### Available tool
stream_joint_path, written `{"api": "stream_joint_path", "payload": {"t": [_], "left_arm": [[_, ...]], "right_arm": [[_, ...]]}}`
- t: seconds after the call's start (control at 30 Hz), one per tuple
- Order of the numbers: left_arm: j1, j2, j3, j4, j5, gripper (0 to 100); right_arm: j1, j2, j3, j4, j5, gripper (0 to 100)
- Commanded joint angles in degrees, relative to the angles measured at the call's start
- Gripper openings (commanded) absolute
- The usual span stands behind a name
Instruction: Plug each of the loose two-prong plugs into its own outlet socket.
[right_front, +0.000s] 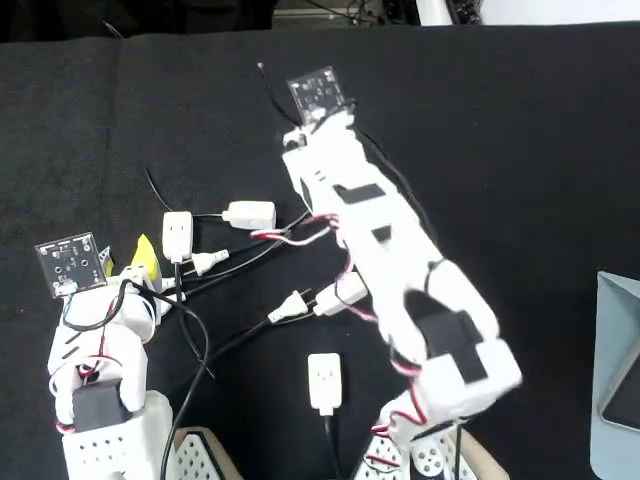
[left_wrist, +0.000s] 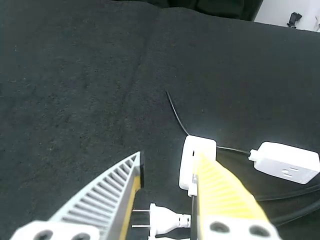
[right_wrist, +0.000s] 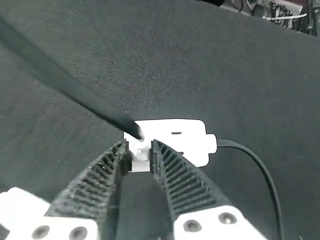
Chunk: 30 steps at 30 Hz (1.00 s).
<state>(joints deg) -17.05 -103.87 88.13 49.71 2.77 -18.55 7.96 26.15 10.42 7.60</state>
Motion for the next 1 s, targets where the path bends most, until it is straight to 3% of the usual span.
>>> {"api": "stream_joint_path", "payload": {"t": [0.0, 0.07, 0.33, 0.5, 0.7, 0.87, 0.97], "left_arm": [[-0.66, -0.53, -0.40, 0.18, 0.09, 18], [-0.75, -0.53, 0.13, 0.09, 0.09, 18], [-3.03, -0.53, 0.31, -0.18, 0.00, 18], [-7.52, -0.53, -0.13, -0.26, 0.35, 18], [-8.84, -0.53, -0.13, -0.26, 0.35, 18], [-8.75, -0.53, -0.13, -0.26, 0.35, 18], [-8.75, -0.53, -0.13, -0.26, 0.26, 18]], "right_arm": [[0.88, 4.53, -10.42, 5.54, 0.00, 15.1], [0.70, 4.09, -11.91, 10.20, -0.09, 19.3], [0.44, -14.20, -7.43, 30.33, 0.53, 12.6], [-5.45, -26.77, 1.19, 46.51, 8.97, 12.7], [-11.43, -37.67, 15.69, 52.31, 18.29, 13.9], [-17.23, -40.31, 24.31, 54.86, 18.90, 26.7], [-20.84, -40.31, 27.56, 53.98, 18.99, 27.6]]}}
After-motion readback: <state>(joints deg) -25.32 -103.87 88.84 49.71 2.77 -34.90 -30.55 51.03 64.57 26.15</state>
